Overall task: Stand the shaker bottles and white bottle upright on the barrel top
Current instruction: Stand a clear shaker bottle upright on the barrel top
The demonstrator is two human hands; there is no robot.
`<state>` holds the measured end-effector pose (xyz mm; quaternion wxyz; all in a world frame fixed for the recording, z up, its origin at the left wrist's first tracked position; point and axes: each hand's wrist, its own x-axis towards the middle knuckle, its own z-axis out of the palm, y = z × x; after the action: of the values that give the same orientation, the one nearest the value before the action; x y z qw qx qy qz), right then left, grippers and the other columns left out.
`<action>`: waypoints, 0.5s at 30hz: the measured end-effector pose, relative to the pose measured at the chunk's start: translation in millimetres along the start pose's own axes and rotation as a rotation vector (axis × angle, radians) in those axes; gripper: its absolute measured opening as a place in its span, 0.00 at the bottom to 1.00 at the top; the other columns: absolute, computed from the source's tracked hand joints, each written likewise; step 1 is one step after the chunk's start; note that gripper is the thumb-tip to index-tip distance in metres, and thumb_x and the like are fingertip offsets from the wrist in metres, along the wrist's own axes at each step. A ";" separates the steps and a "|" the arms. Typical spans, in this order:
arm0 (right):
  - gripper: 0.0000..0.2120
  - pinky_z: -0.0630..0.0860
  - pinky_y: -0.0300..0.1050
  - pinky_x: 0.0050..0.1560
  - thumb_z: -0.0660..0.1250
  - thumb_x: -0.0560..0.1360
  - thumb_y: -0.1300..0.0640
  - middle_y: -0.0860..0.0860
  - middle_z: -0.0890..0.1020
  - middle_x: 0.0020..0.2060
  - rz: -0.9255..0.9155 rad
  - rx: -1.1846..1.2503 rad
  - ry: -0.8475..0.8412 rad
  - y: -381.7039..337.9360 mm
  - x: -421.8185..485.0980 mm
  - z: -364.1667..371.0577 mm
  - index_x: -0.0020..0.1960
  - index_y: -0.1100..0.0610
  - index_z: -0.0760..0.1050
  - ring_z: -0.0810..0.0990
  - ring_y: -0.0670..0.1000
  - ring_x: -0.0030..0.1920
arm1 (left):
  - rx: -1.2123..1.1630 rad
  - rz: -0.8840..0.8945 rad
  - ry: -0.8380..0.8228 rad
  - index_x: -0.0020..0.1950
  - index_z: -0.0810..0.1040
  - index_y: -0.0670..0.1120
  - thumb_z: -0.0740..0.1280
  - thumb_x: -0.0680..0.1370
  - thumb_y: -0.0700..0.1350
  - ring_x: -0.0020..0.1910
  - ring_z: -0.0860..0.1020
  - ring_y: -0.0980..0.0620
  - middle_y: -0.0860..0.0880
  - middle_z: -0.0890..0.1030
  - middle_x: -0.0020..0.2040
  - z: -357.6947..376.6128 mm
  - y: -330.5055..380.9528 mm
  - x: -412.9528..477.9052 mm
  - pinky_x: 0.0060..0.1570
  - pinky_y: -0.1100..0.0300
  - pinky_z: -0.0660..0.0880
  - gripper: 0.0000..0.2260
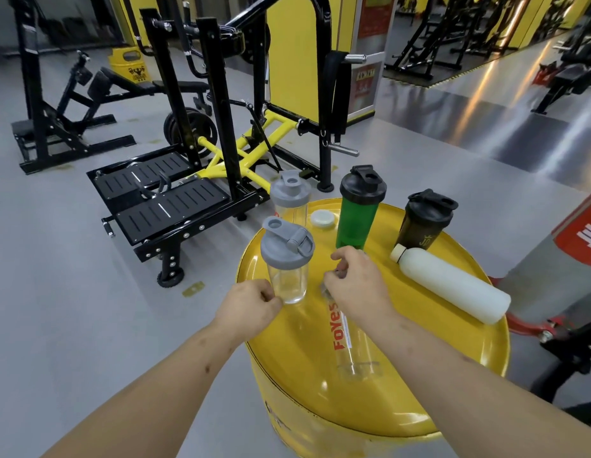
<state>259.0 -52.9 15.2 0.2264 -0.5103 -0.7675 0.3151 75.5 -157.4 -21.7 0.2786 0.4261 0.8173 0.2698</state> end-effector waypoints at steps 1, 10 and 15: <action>0.16 0.70 0.41 0.41 0.66 0.77 0.57 0.49 0.76 0.51 0.004 -0.022 0.004 3.0 -0.4 -3.4 0.64 0.53 0.75 0.76 0.48 0.49 | 0.016 -0.009 -0.034 0.38 0.79 0.50 0.69 0.76 0.49 0.38 0.84 0.46 0.52 0.80 0.33 3.5 3.0 -3.2 0.40 0.47 0.83 0.07; 0.26 0.70 0.46 0.50 0.66 0.78 0.49 0.55 0.72 0.66 0.169 -0.136 -0.122 51.2 -3.8 -24.4 0.73 0.55 0.68 0.75 0.56 0.61 | 0.001 -0.044 -0.132 0.51 0.81 0.52 0.67 0.79 0.58 0.38 0.87 0.46 0.47 0.87 0.40 47.5 40.1 -21.9 0.38 0.45 0.85 0.11; 0.34 0.70 0.47 0.49 0.63 0.79 0.39 0.57 0.72 0.72 0.268 -0.167 -0.279 67.4 -4.9 -29.8 0.78 0.57 0.64 0.76 0.58 0.65 | -0.033 -0.079 -0.119 0.67 0.78 0.48 0.67 0.79 0.62 0.40 0.86 0.44 0.49 0.88 0.43 69.4 56.8 -23.9 0.43 0.48 0.85 0.22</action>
<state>323.9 -31.0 -12.2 0.0310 -0.5764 -0.7400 0.3454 165.6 -135.5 -26.3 0.3441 0.4040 0.8110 0.2464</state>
